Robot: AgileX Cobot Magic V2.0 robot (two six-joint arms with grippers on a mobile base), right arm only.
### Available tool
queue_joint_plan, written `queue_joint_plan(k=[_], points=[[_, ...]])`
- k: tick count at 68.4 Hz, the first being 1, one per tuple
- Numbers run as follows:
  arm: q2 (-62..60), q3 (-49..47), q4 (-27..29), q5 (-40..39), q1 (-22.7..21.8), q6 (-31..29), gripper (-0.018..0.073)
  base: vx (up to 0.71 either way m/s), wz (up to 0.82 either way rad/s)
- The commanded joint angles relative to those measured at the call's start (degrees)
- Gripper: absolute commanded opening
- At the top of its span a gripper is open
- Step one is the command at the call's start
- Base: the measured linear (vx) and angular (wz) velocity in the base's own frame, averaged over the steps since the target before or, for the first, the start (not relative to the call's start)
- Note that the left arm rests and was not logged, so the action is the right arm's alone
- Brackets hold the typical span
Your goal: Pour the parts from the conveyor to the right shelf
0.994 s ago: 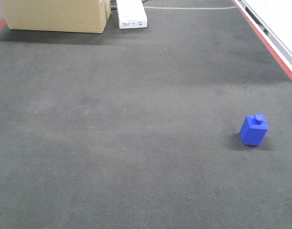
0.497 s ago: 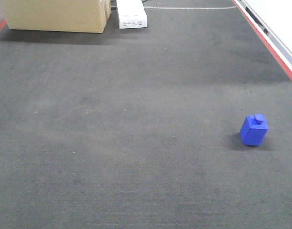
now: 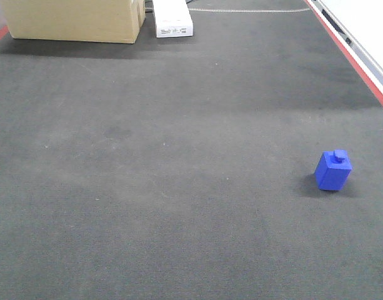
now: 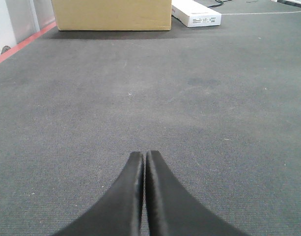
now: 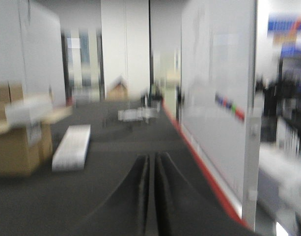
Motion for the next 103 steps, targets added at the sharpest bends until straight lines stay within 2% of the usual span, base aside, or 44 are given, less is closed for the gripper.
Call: queue_joint_plan(k=[1,11,15,25,30,38,56,73,87,103], points=[[5.5,-3.3,2.04,2.18,-0.27,-0.71,0.0125,0.0,0.0],[9.95,-3.23,4.33,5.79,-0.27,-1.48,0.0415,0.0,0.0],[11.13,-3.18,3.98,6.05,-0.27,-3.85,0.0539,0.0,0.0],[13.94,-3.18,3.32,4.24,-0.27,-6.91,0.0678,0.0,0.0],[15.45,-3.31,3.47,5.1,-0.27,-6.64,0.068,0.0,0.0],[19.69,-5.33,3.47,11.24,-0.27,-5.24,0.0657,0.0,0.0],[41.09,-22.0,3.47,32.91,-0.27,-3.84,0.0614,0.0,0.0],[59.78,-37.16,3.22,46.25,-0.33,-4.59,0.0602,0.0,0.0],[70.52,-44.21,2.29,50.58,-0.33,-5.37,0.0595,0.0,0.0],[78.26,-45.23,0.43,48.07,-0.33,-5.37,0.0594,0.0,0.0]])
